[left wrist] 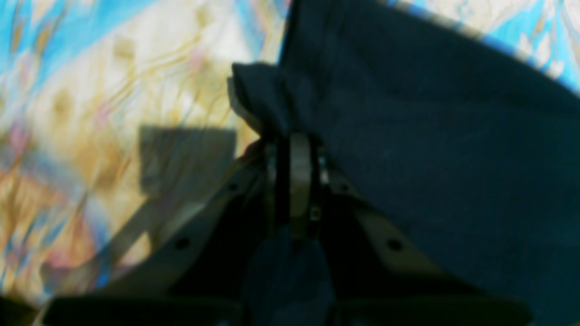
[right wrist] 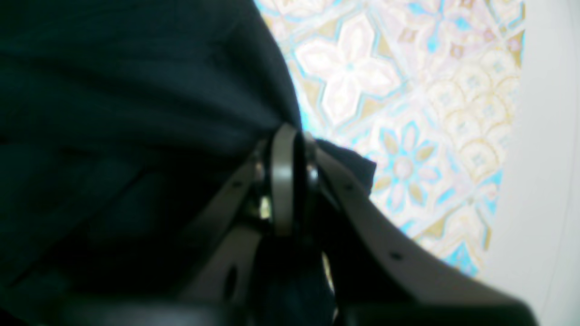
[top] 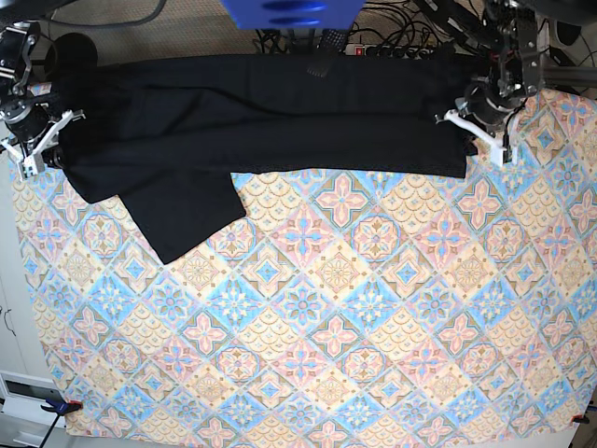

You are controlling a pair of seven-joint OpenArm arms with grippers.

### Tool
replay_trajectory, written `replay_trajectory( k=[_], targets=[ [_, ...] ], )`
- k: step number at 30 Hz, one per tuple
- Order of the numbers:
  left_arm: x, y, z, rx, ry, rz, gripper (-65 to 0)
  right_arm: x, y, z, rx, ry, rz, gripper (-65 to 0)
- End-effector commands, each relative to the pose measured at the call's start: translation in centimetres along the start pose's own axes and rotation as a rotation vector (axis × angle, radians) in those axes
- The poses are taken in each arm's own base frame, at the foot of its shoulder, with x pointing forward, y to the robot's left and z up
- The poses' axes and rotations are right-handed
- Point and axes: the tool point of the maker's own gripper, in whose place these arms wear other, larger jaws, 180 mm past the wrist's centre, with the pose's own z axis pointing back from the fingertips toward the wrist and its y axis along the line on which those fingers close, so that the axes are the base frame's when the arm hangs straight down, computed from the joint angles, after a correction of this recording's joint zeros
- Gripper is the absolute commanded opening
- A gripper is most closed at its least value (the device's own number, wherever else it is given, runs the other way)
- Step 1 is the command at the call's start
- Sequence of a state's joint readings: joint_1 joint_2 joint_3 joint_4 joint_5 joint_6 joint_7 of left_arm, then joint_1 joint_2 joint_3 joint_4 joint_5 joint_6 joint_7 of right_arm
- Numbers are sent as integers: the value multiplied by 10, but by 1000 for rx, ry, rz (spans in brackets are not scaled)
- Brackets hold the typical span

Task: Fold the T-shirt properly
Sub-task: 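Fold the lifted edge over toward the collar edge with both grippers, then grasp the hanging sleeve with the right gripper and lift it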

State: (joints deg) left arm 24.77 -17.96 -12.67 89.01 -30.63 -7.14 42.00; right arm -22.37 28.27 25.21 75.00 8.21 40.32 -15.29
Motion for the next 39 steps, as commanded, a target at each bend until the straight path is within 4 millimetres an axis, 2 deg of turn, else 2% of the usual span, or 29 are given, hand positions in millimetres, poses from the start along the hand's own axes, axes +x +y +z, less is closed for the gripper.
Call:
replay_trajectory(
  k=[1,3,7,9,13,14,16,20,24,26,29,31,33,36,39],
  targets=[
    [-6,-1,-1,-5,19,-2,-643,14,-11,4,-17,-39,17,-634],
    [-12,-6,-4,-17,39,-9,-638,13,-11,4,-17,-36,14,-632],
    [-10,-14,-7,-35,38,-21,-624,6,-12,4,-21,-3,14,-617],
    [-10,-14,-7,-35,38,-21,-607,-3,-13,5,-22,50,13,-581],
    [-9,-14,-7,-35,36,-19,-566,-4,-14,5,-27,72,17,-497],
    [-9,-14,-7,-34,35,-18,-559,-3,-15,5,-30,68,17,-480],
    [-8,-14,-7,-34,34,-18,-549,3,-30,13,-74,46,6,-458],
    [-8,-14,-7,-35,34,-17,-548,33,-60,36,-179,-42,13,-449],
    [-8,-16,-7,-40,32,-11,-548,48,-67,53,-252,-116,-14,-449],
    [-8,-18,-7,-44,32,-10,-548,45,-69,58,-277,-101,-30,-448],
    [-7,-18,-7,-44,29,-9,-548,47,-61,56,-266,-76,-18,-447],
    [-7,-18,-7,-45,28,-9,-548,69,-41,39,-206,-100,29,-447],
    [-6,-19,-7,-47,25,-9,-548,85,-16,21,-132,-103,79,-447],
    [-2,-21,-5,-51,15,-15,-547,111,12,2,-54,-115,153,-445],
    [2,-24,-2,-59,3,-23,-547,133,38,-26,25,-77,218,-413]
  ],
)
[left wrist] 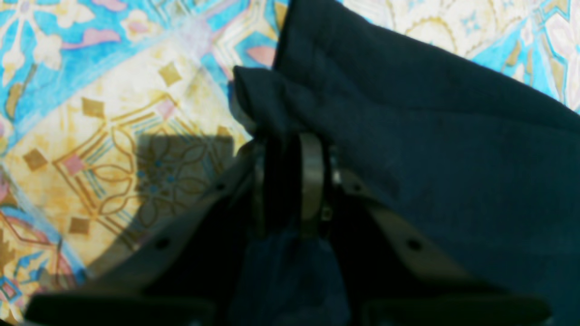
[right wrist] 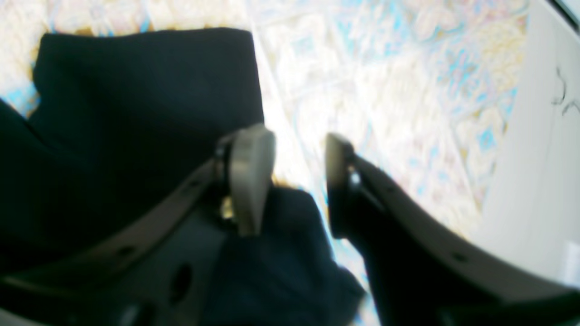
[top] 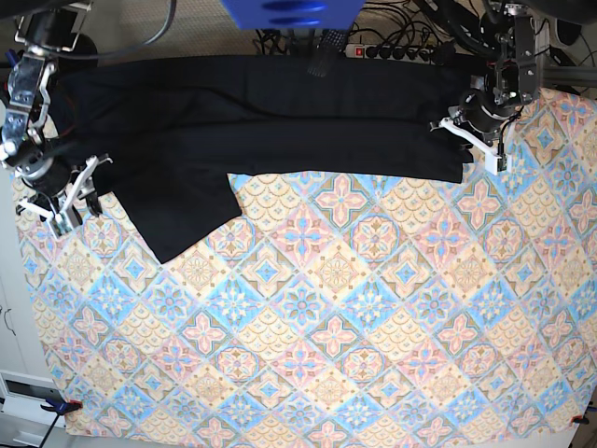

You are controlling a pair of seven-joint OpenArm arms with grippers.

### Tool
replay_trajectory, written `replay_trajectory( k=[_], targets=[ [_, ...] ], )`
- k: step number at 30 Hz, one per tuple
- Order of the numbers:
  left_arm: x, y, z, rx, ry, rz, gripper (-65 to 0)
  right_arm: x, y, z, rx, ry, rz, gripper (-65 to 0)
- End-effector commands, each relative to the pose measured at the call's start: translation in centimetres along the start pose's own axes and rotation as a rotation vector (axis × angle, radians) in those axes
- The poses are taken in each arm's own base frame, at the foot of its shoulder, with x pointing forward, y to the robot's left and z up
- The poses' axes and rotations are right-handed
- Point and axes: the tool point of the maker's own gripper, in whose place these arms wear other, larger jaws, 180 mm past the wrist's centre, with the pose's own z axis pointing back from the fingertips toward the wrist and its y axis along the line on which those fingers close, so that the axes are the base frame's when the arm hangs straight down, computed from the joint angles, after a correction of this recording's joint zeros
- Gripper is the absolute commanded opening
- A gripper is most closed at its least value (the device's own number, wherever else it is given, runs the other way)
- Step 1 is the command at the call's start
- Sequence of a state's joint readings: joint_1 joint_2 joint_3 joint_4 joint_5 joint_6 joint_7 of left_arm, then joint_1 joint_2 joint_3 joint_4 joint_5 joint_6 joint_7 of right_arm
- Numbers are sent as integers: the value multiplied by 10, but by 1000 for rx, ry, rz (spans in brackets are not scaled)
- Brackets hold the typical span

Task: Fold the T-shirt properly
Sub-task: 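Grasp the hanging sleeve with the right gripper and lift it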

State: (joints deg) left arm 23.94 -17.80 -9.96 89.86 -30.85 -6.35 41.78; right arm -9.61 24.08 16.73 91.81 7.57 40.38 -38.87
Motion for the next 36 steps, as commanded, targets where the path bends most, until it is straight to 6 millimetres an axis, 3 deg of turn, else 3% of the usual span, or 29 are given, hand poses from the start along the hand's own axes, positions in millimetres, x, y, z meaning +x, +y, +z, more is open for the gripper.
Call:
replay_trajectory(
  k=[1,5,10,14,18,23,26,29,36],
  targets=[
    [1,-7,2,-25,3,-8,-547,31,-8,-3,-5,-78,17,-402],
    [2,-7,3,-26,0,-7,-523,36,-3,-26,27,-32,50,-382],
    [-4,-5,5,-18,13,-2,-347,26,3,-53,46,77,134,-380],
    [-1,2,6,-3,2,9,-277,18,14,-75,105,133,137,-380],
    [-1,11,12,7,-8,52,-269,15,17,-87,135,128,105,-380],
    [18,18,28,-12,-76,121,-265,11,9,-100,145,130,36,-379],
    [31,18,42,-19,-126,132,-264,10,6,-106,152,121,1,-379],
    [44,13,53,-41,-173,143,-264,-5,9,-110,167,146,-35,-379],
    [50,10,60,-79,-156,189,-266,-17,16,-114,187,174,-70,-379]
  ],
)
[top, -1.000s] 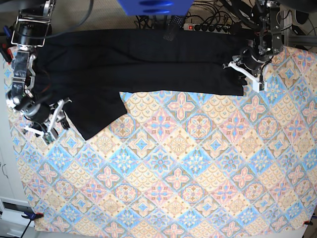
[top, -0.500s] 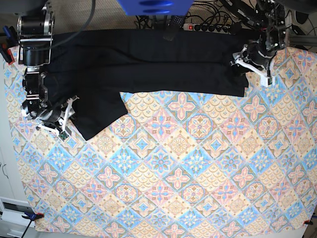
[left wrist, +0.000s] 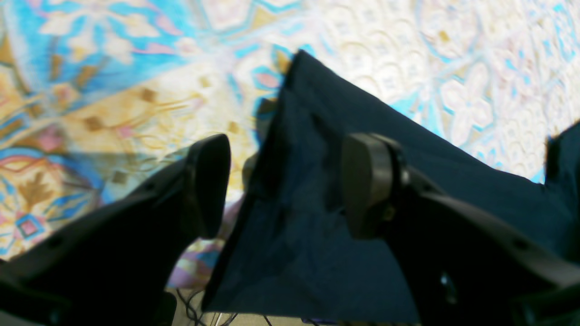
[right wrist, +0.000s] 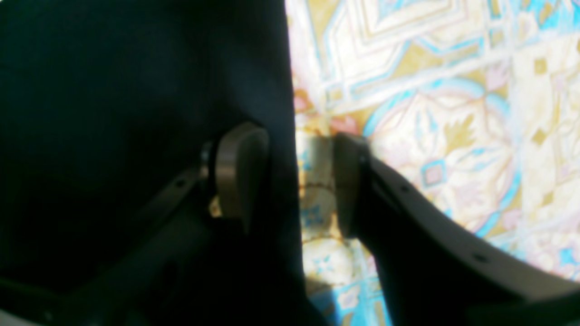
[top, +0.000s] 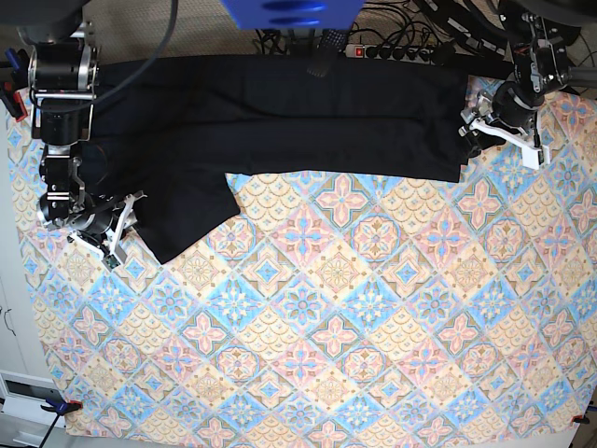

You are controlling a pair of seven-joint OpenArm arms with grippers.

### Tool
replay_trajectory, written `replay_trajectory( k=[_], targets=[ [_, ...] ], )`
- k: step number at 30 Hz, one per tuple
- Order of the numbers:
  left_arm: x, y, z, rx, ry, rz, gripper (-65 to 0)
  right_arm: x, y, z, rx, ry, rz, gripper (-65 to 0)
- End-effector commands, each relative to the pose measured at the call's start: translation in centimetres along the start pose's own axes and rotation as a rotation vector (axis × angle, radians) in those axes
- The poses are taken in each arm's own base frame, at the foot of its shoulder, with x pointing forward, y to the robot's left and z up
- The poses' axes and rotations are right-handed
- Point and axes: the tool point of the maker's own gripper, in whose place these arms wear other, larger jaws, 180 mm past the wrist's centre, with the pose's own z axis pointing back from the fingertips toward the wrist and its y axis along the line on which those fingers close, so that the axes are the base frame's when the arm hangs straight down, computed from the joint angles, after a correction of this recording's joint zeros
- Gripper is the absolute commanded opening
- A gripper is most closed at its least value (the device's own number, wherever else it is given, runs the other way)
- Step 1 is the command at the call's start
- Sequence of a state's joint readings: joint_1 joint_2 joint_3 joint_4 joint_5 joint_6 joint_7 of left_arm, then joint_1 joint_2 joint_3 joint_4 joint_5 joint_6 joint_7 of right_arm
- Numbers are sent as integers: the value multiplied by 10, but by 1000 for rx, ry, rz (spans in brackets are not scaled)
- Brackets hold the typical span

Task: Fold the T-shirt properly
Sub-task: 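Grasp the hanging sleeve with the right gripper and lift it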

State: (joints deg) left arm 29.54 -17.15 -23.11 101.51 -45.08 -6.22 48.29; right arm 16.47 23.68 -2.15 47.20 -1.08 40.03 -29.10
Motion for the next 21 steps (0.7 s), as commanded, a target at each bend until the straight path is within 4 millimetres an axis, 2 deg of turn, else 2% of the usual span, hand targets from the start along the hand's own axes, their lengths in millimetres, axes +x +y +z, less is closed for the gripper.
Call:
replay_trajectory(
  k=[1,7,10,12,15,19,21],
  targets=[
    [14,-8,4,-29,-40,-19,-266,9,-4,2,-10,-20,5,-379],
    [16,-10,5,-32,-45,-21,-269,12,16,-5,28,-3,71,-382],
    [16,-9,5,-31,-44,-20,-269,2,35,-8,61,15,109,-382],
    [16,-9,5,-31,-44,-20,-269,2,40,-6,65,5,124,-387],
    [16,-9,4,-30,-45,-19,-270,0,46,-5,70,5,139,-452],
    [16,-9,4,-31,-46,-19,-270,2,46,-4,67,-3,142,-603],
    [20,-10,3,-34,-55,-21,-270,12,45,-1,62,-28,152,-644]
  ],
)
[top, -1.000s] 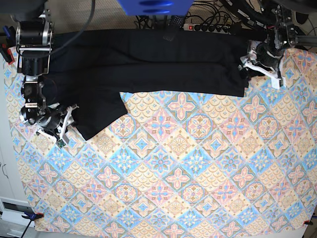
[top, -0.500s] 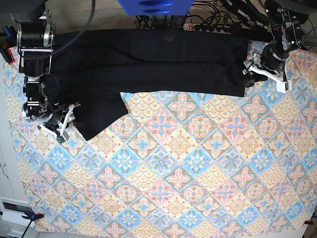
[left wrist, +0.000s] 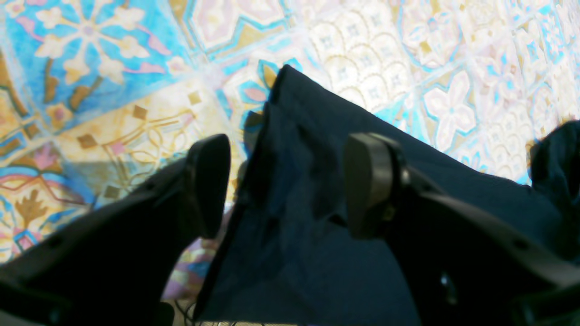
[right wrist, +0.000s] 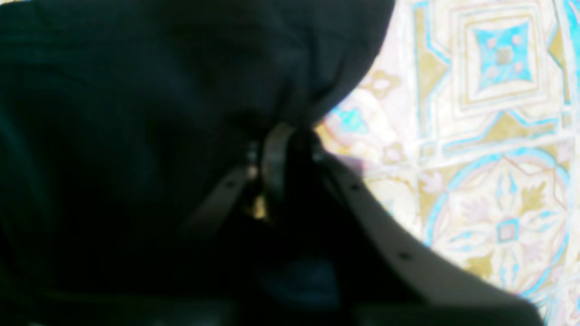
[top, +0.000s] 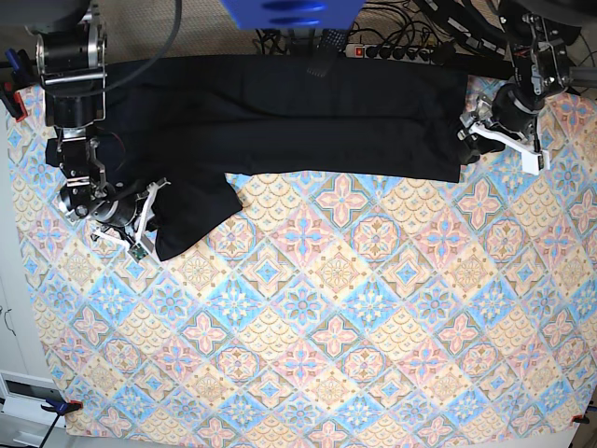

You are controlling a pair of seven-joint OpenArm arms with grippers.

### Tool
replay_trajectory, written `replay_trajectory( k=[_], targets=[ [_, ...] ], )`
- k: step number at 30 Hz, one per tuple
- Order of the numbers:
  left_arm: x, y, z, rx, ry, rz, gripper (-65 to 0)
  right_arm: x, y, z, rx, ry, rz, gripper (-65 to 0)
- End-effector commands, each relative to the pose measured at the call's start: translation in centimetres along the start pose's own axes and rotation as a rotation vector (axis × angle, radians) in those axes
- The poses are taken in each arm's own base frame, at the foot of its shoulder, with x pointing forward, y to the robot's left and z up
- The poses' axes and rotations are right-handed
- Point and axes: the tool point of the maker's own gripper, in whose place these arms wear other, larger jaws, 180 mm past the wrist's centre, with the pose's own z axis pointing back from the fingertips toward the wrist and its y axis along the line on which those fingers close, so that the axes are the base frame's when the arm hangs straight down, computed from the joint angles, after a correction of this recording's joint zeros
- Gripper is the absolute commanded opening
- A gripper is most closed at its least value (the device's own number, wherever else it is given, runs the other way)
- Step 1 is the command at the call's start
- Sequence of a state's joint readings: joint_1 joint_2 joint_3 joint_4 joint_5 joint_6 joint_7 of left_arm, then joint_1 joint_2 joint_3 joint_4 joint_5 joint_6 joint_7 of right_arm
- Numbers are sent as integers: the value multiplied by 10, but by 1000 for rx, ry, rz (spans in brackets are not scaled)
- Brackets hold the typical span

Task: Fold the T-shirt properly
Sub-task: 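Grasp the hanging sleeve with the right gripper and lift it, then fold the sleeve onto the folded strip with the right gripper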

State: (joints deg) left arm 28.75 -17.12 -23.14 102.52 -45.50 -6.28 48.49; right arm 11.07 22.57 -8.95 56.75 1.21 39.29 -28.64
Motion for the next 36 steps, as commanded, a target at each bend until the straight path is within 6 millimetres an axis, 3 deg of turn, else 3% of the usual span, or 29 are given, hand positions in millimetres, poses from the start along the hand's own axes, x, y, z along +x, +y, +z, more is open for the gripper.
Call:
replay_trajectory(
  k=[1,7,11,17,25,30,36],
  targets=[
    [12,-3,2,-13,-34,-16,-270,12,-5,7,-10,-18,32,-648],
    [13,-3,2,-14,-35,-16,-270,15,-9,61,-62,-102,23,-648],
    [13,-3,2,-14,-35,-16,-270,3,-5,99,-130,-115,37,-648],
    [13,-3,1,-13,-36,-16,-270,-14,15,139,-176,-88,93,-648],
    [6,7,-6,4,-13,12,-270,-54,36,174,-195,-7,103,-648],
    [6,6,-6,3,-12,12,-270,-94,48,189,-182,85,73,-648],
    [7,6,-7,1,-15,11,-271,-113,63,201,-148,118,44,-648]
  ],
)
